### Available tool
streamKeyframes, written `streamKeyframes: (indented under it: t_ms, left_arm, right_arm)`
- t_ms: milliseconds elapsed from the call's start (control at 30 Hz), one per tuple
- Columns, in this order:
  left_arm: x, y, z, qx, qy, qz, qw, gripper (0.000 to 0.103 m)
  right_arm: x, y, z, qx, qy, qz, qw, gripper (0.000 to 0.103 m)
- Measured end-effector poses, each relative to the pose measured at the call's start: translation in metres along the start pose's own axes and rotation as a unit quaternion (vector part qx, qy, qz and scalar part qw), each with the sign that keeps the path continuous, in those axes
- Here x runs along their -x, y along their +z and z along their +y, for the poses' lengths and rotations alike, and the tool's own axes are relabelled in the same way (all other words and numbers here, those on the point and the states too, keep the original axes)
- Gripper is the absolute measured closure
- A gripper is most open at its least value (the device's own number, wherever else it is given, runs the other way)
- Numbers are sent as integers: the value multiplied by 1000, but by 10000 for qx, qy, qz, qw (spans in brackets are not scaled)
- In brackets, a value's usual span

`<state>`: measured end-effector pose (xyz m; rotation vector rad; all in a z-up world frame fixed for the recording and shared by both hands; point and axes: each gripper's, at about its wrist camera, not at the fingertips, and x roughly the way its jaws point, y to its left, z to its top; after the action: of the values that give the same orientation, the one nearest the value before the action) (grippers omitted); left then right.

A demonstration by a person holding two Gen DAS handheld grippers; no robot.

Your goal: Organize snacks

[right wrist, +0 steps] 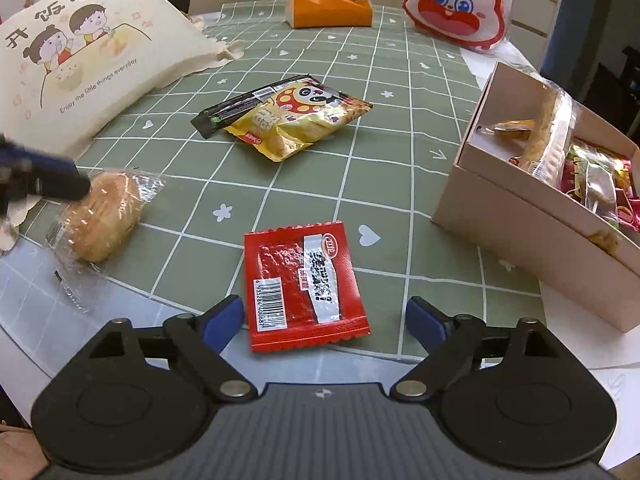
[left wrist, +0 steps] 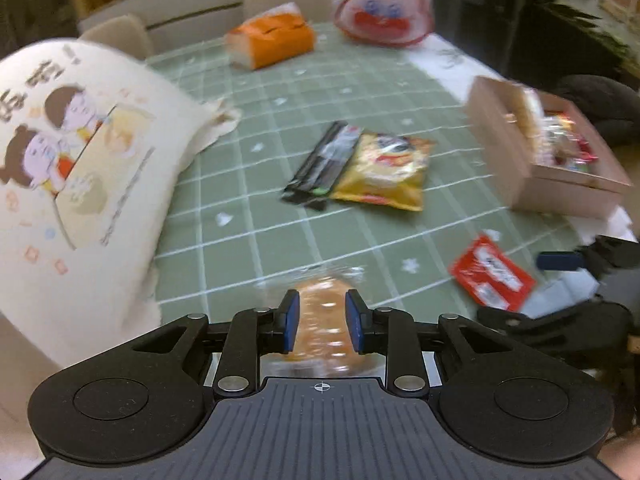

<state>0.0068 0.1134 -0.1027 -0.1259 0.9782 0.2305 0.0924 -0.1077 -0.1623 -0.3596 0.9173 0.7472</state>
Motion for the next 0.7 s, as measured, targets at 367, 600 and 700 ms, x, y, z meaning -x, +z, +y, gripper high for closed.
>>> streamKeyframes:
  t_ms: [367,600,700]
  left_arm:
    - [-26,-5,-20,-379,-55,359,9986,29]
    - [-20,-6,-10,116,-285,222,9993,28]
    - [-13,-10,1,449,-124,61,9989,28]
  right_arm:
    - [-2,-4,0,-27,-20,-146,9999,3]
    - [-3,-5,2,14,-8,-180,9998,0]
    - [-4,-5,2,43,19,-196,9998,0]
